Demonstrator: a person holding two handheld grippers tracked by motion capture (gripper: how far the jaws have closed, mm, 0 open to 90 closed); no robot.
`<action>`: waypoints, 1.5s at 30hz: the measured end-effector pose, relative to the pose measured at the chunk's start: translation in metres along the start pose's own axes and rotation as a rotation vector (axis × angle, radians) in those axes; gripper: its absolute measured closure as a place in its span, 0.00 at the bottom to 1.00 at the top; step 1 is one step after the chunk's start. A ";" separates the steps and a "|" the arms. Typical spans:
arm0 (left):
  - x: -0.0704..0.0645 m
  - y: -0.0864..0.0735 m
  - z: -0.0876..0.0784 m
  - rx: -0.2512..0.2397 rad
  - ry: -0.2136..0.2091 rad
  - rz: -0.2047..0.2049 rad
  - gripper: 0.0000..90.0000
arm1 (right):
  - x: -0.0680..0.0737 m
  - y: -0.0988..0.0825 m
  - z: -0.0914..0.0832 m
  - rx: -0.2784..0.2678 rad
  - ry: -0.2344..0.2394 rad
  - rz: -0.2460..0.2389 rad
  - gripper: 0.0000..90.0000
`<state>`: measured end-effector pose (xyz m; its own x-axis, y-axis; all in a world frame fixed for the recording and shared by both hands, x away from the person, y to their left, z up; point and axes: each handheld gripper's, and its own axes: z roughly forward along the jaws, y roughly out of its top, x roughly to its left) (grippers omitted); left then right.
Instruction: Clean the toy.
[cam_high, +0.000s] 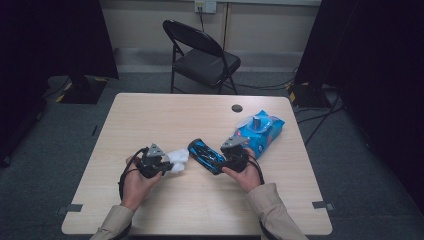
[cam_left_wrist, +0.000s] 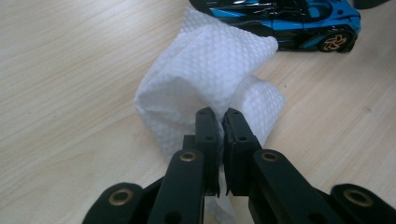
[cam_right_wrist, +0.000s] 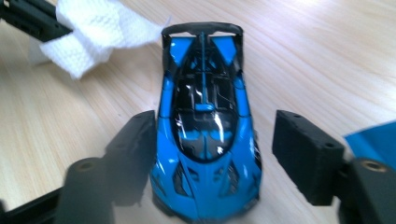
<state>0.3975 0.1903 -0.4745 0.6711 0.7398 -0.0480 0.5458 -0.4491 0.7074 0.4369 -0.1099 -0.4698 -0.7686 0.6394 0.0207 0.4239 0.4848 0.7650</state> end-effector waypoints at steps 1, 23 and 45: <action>-0.002 -0.001 -0.001 0.006 -0.008 0.014 0.96 | -0.001 0.001 0.004 -0.001 0.000 0.004 0.39; -0.033 0.002 0.018 0.022 -0.082 0.080 0.95 | 0.006 0.014 0.031 0.013 -0.005 -0.008 0.51; -0.074 0.016 0.040 0.011 -0.203 0.149 0.95 | 0.010 0.016 0.039 0.019 -0.028 -0.015 0.52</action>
<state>0.3766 0.1087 -0.4875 0.8312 0.5495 -0.0850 0.4375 -0.5519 0.7099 0.4547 -0.0727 -0.4821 -0.7612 0.6484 -0.0093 0.4215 0.5057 0.7527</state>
